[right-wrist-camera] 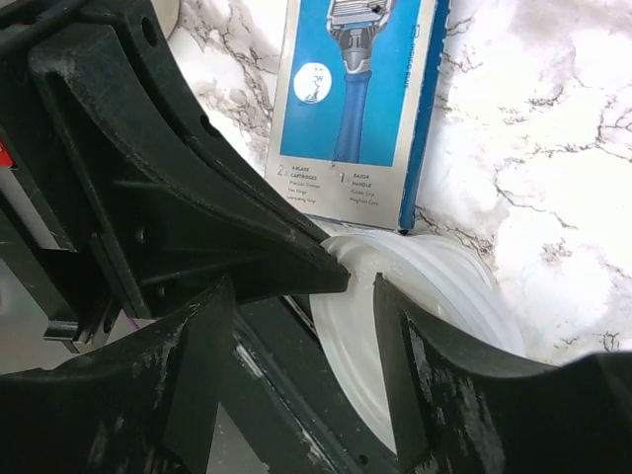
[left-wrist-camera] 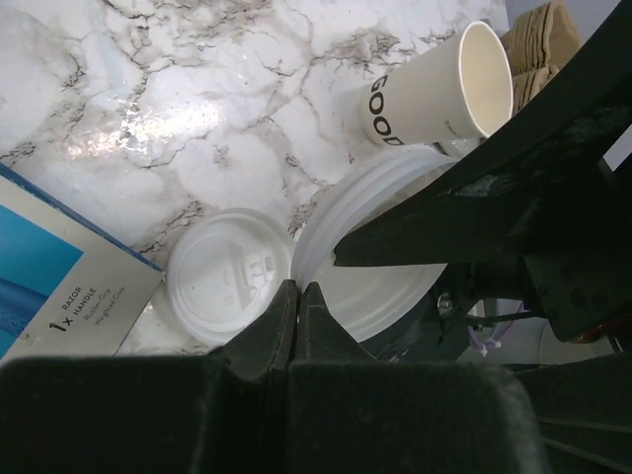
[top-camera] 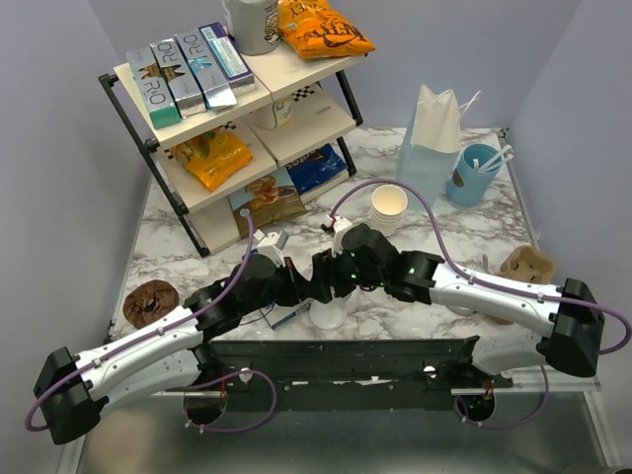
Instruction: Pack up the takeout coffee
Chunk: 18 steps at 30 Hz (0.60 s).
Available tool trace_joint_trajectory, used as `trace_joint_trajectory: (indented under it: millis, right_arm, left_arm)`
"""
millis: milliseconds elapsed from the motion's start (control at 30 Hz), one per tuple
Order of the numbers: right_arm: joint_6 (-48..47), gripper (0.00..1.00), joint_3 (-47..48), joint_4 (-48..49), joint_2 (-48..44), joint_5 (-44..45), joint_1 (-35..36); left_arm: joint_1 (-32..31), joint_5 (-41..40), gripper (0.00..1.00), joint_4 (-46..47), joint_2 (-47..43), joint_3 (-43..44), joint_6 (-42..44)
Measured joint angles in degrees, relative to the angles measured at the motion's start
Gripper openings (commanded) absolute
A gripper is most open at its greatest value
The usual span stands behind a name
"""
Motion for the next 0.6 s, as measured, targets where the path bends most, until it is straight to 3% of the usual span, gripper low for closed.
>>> trace_joint_trajectory:
  millis: [233,433,600]
  right_arm:
    - [-0.55,0.76,-0.13,-0.11,-2.97,-1.55,0.0]
    - [-1.29,0.82,-0.87,0.24,-13.68,-2.38,0.0]
    - [-0.83,0.81,-2.32,-2.69,-22.97,3.26,0.0]
  left_arm:
    - [-0.02,-0.09,0.0,0.07,-0.07,-0.11,-0.02]
    - [0.0,0.76,0.0,2.82,-0.04,-2.34,1.44]
    - [0.11,6.38,0.0,8.26,-1.42,-5.68,4.33]
